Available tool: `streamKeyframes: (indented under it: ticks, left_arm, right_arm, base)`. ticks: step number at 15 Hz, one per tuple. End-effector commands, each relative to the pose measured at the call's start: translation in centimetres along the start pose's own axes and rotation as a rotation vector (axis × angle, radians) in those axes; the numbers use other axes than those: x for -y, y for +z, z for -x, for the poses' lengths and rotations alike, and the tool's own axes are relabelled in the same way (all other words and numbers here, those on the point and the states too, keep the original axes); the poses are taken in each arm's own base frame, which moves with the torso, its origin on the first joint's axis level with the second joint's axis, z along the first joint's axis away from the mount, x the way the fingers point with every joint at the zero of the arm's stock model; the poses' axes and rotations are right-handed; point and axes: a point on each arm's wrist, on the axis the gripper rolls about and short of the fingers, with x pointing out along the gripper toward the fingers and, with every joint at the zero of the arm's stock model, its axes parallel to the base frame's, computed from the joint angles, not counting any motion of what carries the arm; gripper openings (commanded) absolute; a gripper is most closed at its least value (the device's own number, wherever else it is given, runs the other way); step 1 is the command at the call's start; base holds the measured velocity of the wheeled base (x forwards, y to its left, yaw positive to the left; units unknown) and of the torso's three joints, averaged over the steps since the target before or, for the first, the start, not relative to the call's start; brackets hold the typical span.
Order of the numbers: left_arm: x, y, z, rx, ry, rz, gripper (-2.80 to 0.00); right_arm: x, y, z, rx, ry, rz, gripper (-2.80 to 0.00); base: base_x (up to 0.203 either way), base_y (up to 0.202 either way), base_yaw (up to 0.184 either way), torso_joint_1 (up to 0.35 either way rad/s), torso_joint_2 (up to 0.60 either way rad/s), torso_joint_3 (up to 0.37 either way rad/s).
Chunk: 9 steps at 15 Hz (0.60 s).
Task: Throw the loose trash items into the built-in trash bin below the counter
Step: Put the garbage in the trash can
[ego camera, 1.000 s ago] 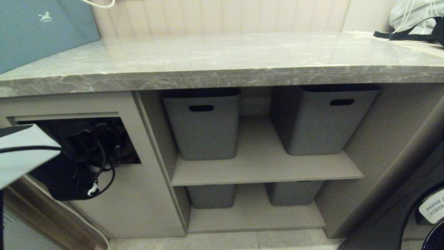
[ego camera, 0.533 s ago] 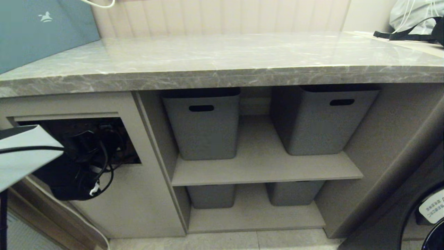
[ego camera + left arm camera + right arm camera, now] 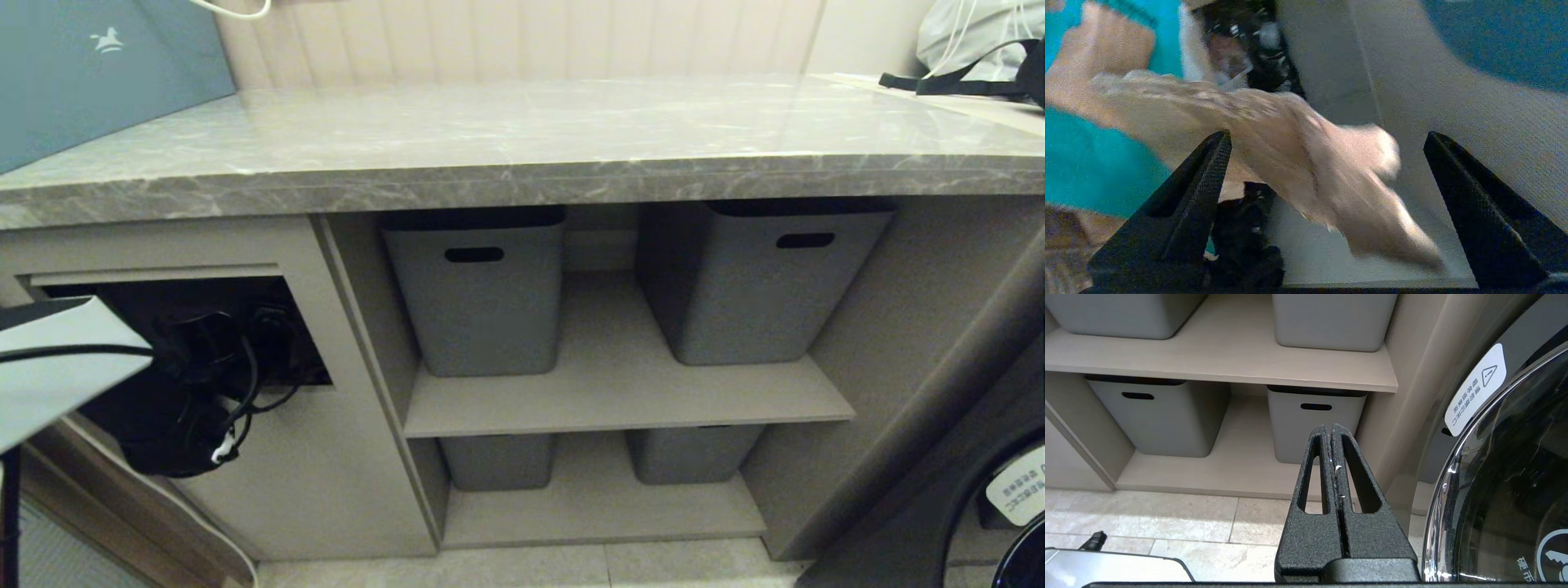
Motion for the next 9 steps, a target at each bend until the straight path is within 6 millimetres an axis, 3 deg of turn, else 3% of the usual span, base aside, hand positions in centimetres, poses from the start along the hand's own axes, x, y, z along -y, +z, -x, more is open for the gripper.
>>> streamKeyframes:
  ticks: [1,6,9]
  left_arm:
    - [0.3,-0.1,0.2,0.001,-0.014,-0.019,0.0]
    - [0.7,1.2,0.8,0.07,-0.003,-0.05,0.0]
    - [0.2,3.9,1.0,0.146,0.013,0.004,0.0]
  right_arm:
    - [0.0,0.0,0.0,0.002,0.001,0.001,-2.8]
    - [0.0,0.0,0.0,0.001,0.001,0.001,-2.8]
    - [0.0,0.0,0.0,0.002,0.001,0.001,-2.8]
  base:
    - [0.0,0.0,0.0,0.0,0.0,0.0]
    - [0.0,0.0,0.0,0.0,0.0,0.0]
    - [0.0,0.0,0.0,0.0,0.0,0.0]
